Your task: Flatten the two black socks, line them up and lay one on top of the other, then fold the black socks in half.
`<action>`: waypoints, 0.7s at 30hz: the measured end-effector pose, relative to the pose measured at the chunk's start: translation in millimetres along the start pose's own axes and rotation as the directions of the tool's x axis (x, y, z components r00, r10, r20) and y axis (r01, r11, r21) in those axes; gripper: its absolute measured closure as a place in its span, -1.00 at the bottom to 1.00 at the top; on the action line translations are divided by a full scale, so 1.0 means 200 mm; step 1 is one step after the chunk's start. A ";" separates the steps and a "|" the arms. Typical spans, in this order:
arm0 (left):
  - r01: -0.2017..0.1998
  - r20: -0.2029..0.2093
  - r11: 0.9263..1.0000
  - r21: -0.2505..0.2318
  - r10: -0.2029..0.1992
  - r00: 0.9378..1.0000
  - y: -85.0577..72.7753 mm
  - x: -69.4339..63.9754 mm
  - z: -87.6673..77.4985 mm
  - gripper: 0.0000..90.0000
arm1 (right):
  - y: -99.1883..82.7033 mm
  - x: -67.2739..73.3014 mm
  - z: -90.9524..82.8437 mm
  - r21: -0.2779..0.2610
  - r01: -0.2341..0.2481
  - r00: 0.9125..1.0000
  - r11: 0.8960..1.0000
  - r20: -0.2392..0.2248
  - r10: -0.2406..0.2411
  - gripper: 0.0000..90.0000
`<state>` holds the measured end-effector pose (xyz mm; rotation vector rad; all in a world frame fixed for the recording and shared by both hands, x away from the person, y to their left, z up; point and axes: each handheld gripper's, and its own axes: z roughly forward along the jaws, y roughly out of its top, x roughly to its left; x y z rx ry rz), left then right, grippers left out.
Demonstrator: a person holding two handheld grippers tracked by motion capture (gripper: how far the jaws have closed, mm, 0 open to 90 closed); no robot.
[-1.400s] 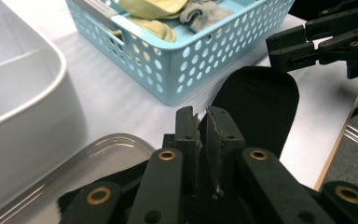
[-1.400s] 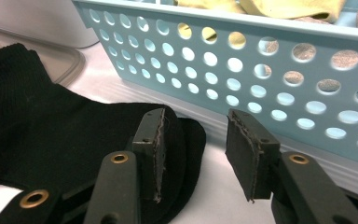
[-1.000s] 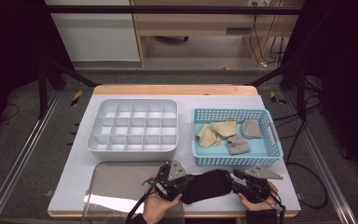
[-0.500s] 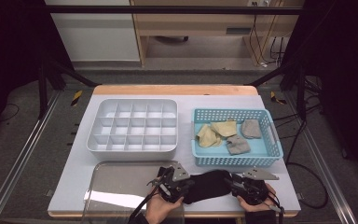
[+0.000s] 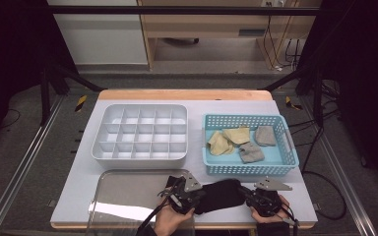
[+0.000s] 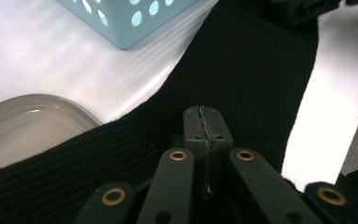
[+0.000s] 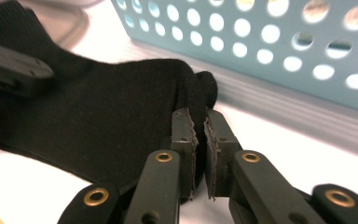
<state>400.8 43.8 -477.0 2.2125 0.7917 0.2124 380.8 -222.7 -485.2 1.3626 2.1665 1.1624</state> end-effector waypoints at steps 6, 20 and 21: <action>0.006 0.000 1.000 -0.005 -0.006 1.000 0.00 0.00 0.00 0.98 | 0.04 0.01 -0.07 -0.075 -0.004 0.999 0.997 -0.035 0.001 0.88; 0.023 0.022 0.999 -0.025 -0.023 0.999 0.01 0.00 -0.02 0.97 | 0.12 0.10 -0.14 -0.124 0.064 0.992 0.990 -0.098 -0.076 0.88; 0.022 0.025 0.999 -0.031 -0.021 0.999 0.02 0.01 -0.03 0.97 | 0.12 0.10 -0.14 -0.124 0.064 0.992 0.990 -0.100 -0.077 0.88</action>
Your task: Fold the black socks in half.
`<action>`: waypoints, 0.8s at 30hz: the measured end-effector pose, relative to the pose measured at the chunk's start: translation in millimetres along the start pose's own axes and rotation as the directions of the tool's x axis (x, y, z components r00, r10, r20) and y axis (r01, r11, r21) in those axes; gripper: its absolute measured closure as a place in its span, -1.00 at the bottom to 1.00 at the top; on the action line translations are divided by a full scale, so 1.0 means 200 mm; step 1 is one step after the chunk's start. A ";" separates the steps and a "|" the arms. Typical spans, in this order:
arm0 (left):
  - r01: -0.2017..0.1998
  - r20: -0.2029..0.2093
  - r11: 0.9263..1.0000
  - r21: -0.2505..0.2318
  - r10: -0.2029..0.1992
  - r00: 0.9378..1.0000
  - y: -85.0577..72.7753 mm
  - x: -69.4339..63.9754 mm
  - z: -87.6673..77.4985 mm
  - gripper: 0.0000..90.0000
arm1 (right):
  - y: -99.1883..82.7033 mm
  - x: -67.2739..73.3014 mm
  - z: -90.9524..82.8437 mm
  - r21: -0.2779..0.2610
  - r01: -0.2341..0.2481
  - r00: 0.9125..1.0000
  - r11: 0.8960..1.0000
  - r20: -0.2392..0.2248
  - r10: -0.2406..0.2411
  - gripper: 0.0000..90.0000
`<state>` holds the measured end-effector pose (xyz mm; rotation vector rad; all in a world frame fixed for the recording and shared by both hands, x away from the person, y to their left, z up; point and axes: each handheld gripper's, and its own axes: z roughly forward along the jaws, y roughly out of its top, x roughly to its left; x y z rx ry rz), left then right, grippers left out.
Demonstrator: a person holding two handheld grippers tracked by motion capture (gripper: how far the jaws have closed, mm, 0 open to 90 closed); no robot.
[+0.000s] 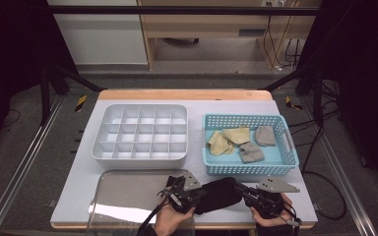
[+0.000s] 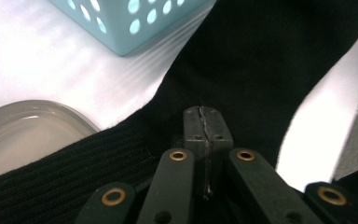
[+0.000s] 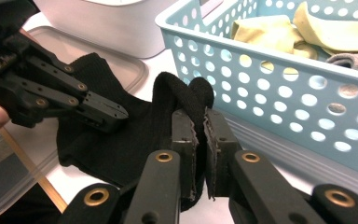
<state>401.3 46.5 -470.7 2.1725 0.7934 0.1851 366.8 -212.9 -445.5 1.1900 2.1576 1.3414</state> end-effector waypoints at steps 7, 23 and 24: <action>0.014 -0.040 0.996 -0.083 -0.017 0.999 0.01 0.08 -0.23 0.97 | 0.01 0.00 0.00 -0.003 -0.005 1.000 1.000 -0.009 0.005 0.88; 0.146 -0.174 0.988 -0.056 -0.154 0.973 -0.25 0.37 -0.42 0.97 | 0.06 0.04 0.01 0.002 0.010 0.999 1.000 -0.042 -0.010 0.88; 0.141 -0.174 0.989 -0.047 -0.147 0.974 -0.25 0.36 -0.41 0.97 | 0.06 0.05 0.01 0.002 0.010 0.999 1.000 -0.047 -0.010 0.88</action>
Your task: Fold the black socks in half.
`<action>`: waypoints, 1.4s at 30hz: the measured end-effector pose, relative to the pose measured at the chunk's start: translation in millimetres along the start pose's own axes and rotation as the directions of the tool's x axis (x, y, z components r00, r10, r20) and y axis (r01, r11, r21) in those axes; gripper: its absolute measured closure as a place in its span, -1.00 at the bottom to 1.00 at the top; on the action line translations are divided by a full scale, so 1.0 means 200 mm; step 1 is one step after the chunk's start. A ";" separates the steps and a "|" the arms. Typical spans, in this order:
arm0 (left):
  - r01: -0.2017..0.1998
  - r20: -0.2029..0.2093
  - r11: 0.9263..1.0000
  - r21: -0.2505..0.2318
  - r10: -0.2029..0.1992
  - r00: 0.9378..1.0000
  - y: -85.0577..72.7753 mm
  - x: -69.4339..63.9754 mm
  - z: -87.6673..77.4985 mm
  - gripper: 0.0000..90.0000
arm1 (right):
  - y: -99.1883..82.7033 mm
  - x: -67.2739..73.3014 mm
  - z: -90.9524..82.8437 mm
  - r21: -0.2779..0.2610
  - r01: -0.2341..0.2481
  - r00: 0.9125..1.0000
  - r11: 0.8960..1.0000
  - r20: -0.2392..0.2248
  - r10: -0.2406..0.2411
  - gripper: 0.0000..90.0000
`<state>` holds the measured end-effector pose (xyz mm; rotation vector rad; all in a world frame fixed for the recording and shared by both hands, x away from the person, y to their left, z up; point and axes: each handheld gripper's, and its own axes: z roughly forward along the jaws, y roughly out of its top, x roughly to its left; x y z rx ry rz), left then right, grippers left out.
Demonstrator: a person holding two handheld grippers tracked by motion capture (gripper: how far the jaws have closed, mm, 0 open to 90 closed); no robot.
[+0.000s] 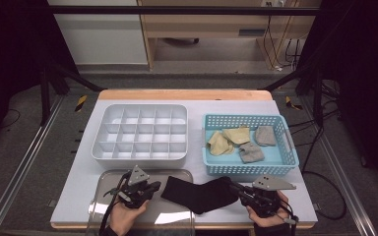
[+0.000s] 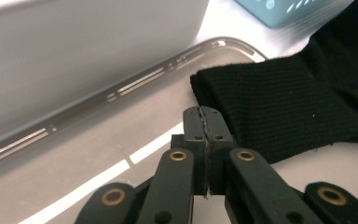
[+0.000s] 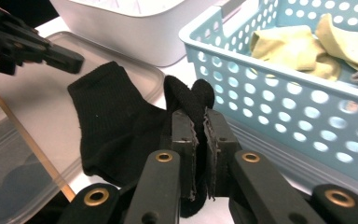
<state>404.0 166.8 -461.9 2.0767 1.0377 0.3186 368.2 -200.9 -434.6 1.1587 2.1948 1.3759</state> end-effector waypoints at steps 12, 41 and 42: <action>-0.036 0.014 0.998 0.045 0.036 0.999 -0.02 -0.03 0.06 0.97 | 0.08 0.09 0.09 -0.011 0.001 0.993 1.000 -0.117 -0.002 0.88; -0.047 0.030 0.998 0.032 0.046 0.999 -0.04 -0.04 0.03 0.97 | 0.17 0.39 0.58 0.030 0.083 0.976 0.996 -0.204 -0.075 0.86; -0.042 0.029 0.999 0.024 0.042 0.999 -0.04 -0.04 0.02 0.97 | 0.16 0.40 0.59 0.033 0.086 0.976 0.996 -0.202 -0.077 0.86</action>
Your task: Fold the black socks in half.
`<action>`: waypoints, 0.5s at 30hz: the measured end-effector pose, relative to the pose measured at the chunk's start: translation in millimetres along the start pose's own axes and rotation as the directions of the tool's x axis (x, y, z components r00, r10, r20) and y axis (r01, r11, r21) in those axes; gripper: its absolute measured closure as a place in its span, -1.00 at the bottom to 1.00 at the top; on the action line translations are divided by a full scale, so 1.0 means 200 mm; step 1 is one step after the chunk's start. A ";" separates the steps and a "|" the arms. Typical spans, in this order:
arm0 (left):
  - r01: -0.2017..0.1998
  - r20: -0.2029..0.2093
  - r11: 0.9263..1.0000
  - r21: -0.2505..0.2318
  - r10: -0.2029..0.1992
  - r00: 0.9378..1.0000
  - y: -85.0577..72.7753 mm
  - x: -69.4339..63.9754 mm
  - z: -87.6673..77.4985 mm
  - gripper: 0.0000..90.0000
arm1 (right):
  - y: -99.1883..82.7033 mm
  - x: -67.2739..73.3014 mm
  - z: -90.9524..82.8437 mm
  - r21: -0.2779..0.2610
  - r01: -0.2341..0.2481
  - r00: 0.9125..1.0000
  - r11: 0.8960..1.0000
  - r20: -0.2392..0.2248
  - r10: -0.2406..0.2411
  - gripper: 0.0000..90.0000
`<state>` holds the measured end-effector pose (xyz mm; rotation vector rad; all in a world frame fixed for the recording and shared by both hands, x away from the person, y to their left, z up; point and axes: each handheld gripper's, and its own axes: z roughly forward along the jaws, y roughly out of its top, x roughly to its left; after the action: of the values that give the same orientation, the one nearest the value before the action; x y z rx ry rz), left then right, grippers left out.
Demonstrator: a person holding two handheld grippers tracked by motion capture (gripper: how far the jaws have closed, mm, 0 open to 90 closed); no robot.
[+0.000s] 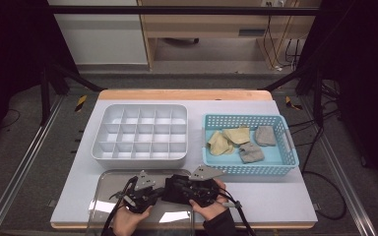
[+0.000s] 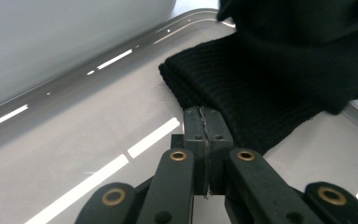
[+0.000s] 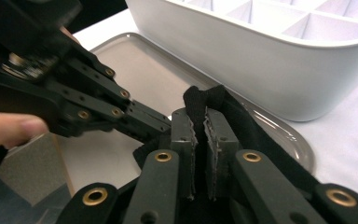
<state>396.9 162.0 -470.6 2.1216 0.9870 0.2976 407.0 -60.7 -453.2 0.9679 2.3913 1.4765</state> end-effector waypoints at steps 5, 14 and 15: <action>0.032 -0.012 0.998 -0.045 -0.032 0.999 0.00 0.05 -0.07 0.94 | -0.02 0.01 0.06 0.028 0.010 1.000 1.000 0.007 -0.011 0.84; 0.080 -0.020 0.993 -0.087 -0.082 0.996 0.01 0.10 -0.13 0.94 | -0.04 0.03 0.12 0.065 0.019 1.000 0.998 -0.013 -0.019 0.59; 0.080 -0.020 0.993 -0.090 -0.082 0.996 0.01 0.10 -0.13 0.93 | -0.04 0.03 0.11 0.058 0.015 1.000 0.998 -0.020 -0.014 0.55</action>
<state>397.9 190.7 -453.3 1.9963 1.0516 0.3211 408.6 -42.3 -469.5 0.9504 2.4625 1.4261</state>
